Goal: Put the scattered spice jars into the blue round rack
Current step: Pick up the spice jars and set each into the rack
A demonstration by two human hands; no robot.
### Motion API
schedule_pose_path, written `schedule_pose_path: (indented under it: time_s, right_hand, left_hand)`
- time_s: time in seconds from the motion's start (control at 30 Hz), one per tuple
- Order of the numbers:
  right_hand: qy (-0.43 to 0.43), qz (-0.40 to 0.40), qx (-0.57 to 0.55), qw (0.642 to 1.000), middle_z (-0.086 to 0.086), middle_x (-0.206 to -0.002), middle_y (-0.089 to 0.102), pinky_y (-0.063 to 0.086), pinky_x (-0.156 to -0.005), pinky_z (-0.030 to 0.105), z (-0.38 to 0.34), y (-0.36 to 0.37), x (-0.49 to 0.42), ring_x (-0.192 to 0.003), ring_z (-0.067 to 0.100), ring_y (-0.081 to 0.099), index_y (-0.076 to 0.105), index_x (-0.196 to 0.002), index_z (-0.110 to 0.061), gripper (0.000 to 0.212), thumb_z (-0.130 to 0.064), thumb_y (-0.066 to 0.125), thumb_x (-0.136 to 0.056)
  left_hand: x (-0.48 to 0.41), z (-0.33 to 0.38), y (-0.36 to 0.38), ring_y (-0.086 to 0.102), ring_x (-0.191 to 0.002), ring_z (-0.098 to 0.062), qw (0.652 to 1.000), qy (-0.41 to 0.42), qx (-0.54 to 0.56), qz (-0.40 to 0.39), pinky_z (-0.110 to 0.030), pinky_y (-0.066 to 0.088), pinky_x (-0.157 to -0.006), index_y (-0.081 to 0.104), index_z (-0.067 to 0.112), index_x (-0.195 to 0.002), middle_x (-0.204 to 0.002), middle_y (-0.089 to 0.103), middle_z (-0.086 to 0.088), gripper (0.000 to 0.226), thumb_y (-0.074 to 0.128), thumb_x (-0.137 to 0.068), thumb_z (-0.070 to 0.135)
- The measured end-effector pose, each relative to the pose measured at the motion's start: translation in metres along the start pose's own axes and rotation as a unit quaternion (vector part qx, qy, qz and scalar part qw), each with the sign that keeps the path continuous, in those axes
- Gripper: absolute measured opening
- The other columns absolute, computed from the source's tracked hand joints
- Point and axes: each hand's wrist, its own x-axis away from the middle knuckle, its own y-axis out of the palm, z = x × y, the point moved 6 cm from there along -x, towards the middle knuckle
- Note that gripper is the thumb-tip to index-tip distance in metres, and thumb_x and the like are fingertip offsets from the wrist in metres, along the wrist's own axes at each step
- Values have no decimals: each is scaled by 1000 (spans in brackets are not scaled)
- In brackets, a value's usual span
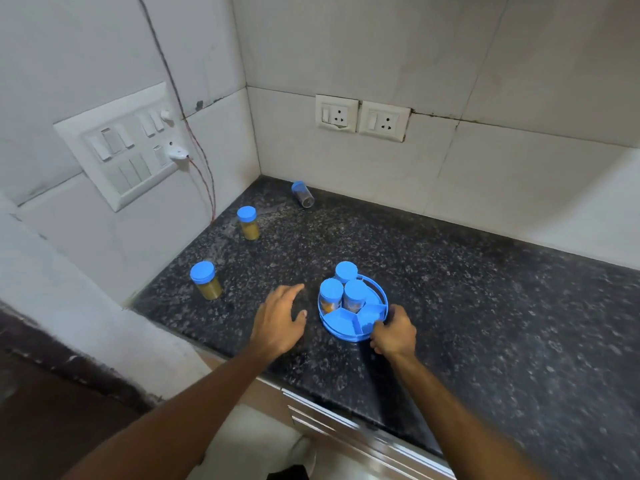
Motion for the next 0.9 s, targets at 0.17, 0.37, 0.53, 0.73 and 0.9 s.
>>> schedule_pose_path:
  time_s: [0.17,0.37,0.53,0.73,0.9]
  right_hand:
    - [2,-53,-18,998,20,-90,71,58,-43,34,-39,52,15,-51,25,70,43,-115,-6,28,-13,53,-89]
    - [-8,-11,32,999,12,-66,73,63,-58,47,-59,103,2,-52,27,72,60,-85,-7,30,-37,56,-86]
    - [11,7,20,1000,12,-83,68,63,-62,49,-80,129,7,-65,33,73,42,-104,-15,21,-27,56,-92]
    - [18,8,-25,999,16,-89,69,53,-38,30,-95,152,13,-50,25,68,50,-125,-10,31,-15,50,-94]
    - [27,14,-46,998,20,-95,70,55,-41,31,-98,165,15,-53,26,69,51,-123,-10,32,-19,51,-92]
  left_hand:
    - [8,-51,-52,48,-127,-34,987,-27,-87,131,-53,42,-102,55,15,-133,-134,55,-10,57,65,-78,22]
    - [-19,-111,-99,29,-139,-40,970,-129,-107,174,-58,28,-110,44,17,-140,-151,35,-17,64,67,-80,25]
    - [-48,-148,-111,54,-122,-35,985,-125,51,108,-44,43,-100,50,15,-136,-133,54,-15,53,67,-87,20]
    - [-73,-135,-111,61,-108,-14,981,1,171,90,-38,55,-90,56,28,-126,-121,61,4,47,72,-82,37]
    - [-94,-111,-96,59,-114,-10,976,70,204,42,-39,54,-94,57,24,-128,-126,61,7,50,73,-81,31]
